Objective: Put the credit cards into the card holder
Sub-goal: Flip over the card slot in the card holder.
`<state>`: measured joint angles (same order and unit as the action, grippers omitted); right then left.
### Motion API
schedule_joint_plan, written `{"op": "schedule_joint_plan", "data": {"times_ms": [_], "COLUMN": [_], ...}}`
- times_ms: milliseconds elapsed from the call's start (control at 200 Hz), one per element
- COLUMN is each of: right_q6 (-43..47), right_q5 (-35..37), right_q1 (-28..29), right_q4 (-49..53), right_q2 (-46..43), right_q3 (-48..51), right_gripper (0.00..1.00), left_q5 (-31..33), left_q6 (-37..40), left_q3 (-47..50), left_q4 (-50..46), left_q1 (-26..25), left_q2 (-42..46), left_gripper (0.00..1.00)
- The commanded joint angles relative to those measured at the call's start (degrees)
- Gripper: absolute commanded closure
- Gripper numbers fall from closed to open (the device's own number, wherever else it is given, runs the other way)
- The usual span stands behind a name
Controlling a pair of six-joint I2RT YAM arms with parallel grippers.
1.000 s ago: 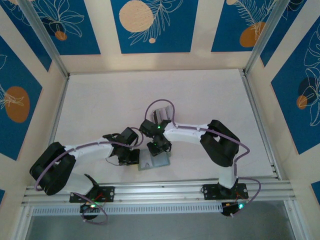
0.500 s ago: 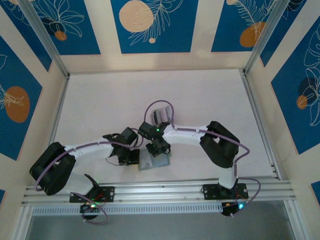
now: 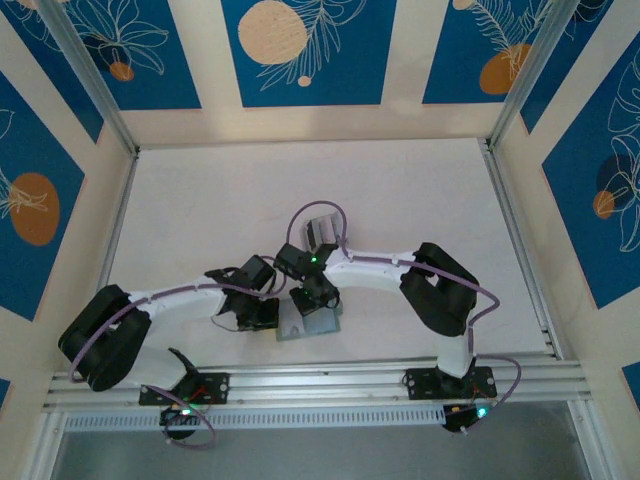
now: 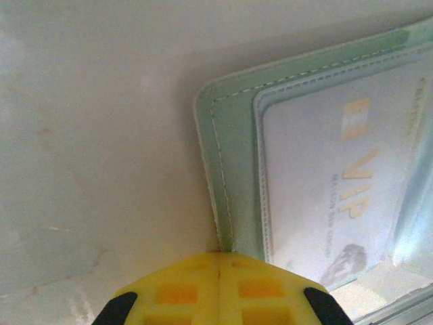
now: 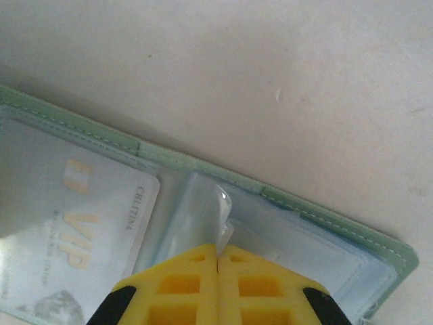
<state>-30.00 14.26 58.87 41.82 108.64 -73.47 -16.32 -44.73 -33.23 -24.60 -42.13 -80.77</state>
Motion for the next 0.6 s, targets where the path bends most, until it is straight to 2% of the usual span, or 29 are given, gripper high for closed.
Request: {"op": "schedule_joint_plan", "data": {"times_ms": [0,175,330,385,595], "right_q6": [-0.66,-3.30,-7.22,-8.80,-14.84], "right_q5": [-3.91,-9.06,-13.93,-15.97,-20.18], "right_q1": [-0.23,-1.19,-2.10,-2.29,-2.40], "right_q4": [5.07,6.63,4.33,2.64,-4.92], "right_q2": [0.57,4.16,5.74,5.90,3.24], "right_q3": [-4.51,-8.94,-8.86,-8.17,-4.73], "right_gripper": [1.00,1.00,0.89,0.81,0.70], "left_q5": [-1.34,-2.03,-2.64,-3.22,-4.08], "left_q6": [-1.21,-3.35,-5.39,-6.16,-8.77], "left_q3": [6.54,7.47,8.34,8.76,10.38], "left_q4": [19.08,22.36,26.30,28.19,32.86], "left_q1": [-3.13,-3.54,-4.02,-4.19,-4.18], "left_q2": [-8.26,-8.43,-8.94,-9.43,-8.87], "left_gripper": [0.97,0.97,0.97,0.97,0.96]}}
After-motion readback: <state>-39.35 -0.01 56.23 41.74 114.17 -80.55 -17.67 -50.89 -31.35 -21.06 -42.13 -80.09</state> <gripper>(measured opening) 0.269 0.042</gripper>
